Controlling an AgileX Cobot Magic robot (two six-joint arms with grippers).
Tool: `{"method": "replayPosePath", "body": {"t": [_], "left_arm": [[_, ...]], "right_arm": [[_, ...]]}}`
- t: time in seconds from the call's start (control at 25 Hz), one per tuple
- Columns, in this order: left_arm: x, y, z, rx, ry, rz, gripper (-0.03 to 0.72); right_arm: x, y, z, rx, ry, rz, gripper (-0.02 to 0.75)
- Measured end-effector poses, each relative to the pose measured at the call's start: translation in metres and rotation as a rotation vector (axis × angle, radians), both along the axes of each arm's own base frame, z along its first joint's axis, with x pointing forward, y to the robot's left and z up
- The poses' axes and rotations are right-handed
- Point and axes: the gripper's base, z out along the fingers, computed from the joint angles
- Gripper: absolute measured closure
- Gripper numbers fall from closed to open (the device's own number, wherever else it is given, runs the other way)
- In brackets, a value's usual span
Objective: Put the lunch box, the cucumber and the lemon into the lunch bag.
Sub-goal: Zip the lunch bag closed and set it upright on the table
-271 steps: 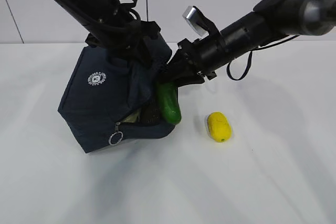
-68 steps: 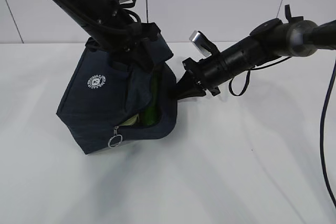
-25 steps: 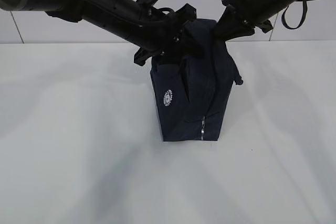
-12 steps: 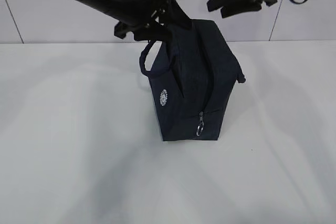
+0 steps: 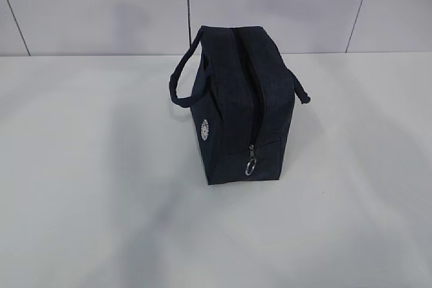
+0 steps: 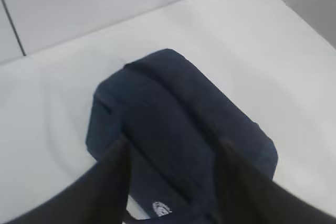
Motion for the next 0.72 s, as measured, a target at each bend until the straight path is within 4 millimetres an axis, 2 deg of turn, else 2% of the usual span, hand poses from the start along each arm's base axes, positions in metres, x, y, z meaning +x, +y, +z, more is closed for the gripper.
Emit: {"method": "replayPosePath", "body": {"t": [0.12,0.36,0.52,0.64,0.72], "left_arm": [[-0.011,0.011,0.021,0.054,-0.101,0.004,0.316],[-0.032,0.027,0.057,0.072,-0.224,0.015,0.316],[-0.05,0.03,0.074,0.07,-0.278,-0.001,0.316],[-0.066,0.024,0.083,0.077,-0.304,-0.043,0.316],[-0.078,0.019,0.085,0.081,-0.31,-0.076,0.316]], "right_arm": [[-0.034,-0.006,0.033,-0.032,-0.106,-0.025,0.358],[-0.103,-0.015,0.08,-0.048,-0.265,-0.052,0.374],[-0.15,-0.021,0.091,-0.071,-0.321,-0.059,0.402],[-0.181,-0.024,0.086,-0.086,-0.323,-0.055,0.405],[-0.197,-0.025,0.074,-0.099,-0.315,-0.053,0.405]]}}
